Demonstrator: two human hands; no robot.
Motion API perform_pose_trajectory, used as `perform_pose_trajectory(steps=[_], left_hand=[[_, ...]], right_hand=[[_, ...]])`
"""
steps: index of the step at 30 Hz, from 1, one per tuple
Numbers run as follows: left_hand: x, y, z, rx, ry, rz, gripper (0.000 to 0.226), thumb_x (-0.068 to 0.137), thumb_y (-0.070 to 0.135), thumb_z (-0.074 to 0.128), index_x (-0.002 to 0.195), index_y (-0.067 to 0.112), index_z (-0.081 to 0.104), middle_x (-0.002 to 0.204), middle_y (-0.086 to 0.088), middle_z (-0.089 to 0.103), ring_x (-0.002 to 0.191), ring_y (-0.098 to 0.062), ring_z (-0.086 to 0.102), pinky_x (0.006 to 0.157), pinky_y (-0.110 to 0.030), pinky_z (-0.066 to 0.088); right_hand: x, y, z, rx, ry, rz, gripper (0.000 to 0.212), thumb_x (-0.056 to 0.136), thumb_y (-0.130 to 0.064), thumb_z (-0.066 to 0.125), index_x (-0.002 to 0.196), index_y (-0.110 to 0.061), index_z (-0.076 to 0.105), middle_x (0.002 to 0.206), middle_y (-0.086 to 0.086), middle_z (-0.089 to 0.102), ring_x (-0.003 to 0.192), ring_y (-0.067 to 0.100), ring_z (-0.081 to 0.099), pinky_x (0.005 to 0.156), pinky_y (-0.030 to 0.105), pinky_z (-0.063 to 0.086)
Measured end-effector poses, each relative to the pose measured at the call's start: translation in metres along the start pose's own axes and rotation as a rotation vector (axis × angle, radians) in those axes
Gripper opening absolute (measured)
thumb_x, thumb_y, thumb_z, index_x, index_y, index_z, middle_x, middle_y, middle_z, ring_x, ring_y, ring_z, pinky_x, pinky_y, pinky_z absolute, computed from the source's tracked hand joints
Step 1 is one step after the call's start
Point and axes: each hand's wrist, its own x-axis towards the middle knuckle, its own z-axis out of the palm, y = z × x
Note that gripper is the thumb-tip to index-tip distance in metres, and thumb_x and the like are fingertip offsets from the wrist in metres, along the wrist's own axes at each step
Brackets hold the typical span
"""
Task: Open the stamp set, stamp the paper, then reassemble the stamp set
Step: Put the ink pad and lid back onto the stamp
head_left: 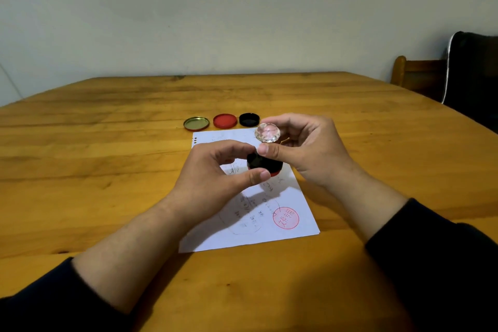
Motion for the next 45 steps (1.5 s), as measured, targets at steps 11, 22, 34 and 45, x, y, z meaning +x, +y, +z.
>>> perform_pose_trajectory(steps=[11,22,34,45], left_hand=[[0.077,-0.014,-0.015,-0.134,-0.018,-0.064,0.032,0.075,0.017,0.092,0.105,0.018,0.082,0.104,0.0,0.083,0.106,-0.019,0.078,0.103,-0.054,0.054],[0.149,-0.07,-0.011,-0.112,0.041,-0.122,0.03,0.068,0.031,0.094,0.095,0.024,0.082,0.097,0.007,0.083,0.098,-0.01,0.078,0.093,-0.044,0.062],[0.177,-0.114,-0.007,0.282,0.004,-0.069,0.015,0.091,0.017,0.077,0.1,0.03,0.079,0.112,0.011,0.077,0.111,-0.008,0.067,0.094,-0.023,0.048],[0.175,-0.124,-0.005,0.397,-0.099,-0.096,0.042,0.089,-0.008,0.06,0.114,0.02,0.08,0.127,0.006,0.074,0.122,-0.016,0.065,0.108,-0.037,0.049]], right_hand=[[0.08,0.016,0.0,0.042,0.062,-0.009,0.04,0.067,-0.018,0.095,0.104,-0.023,0.079,0.098,0.003,0.083,0.095,0.019,0.079,0.092,0.043,0.064],[0.153,0.072,0.005,0.034,0.157,0.048,0.038,0.071,-0.01,0.094,0.106,-0.015,0.078,0.095,0.007,0.083,0.089,0.018,0.08,0.088,0.039,0.065],[0.183,0.127,0.003,-0.054,0.204,0.108,0.042,0.074,-0.004,0.092,0.112,-0.008,0.075,0.087,0.001,0.081,0.079,0.01,0.077,0.079,0.029,0.062],[0.175,0.132,0.006,-0.099,0.161,0.15,0.047,0.072,0.002,0.091,0.116,-0.003,0.074,0.087,0.004,0.077,0.076,0.012,0.072,0.072,0.019,0.057]])
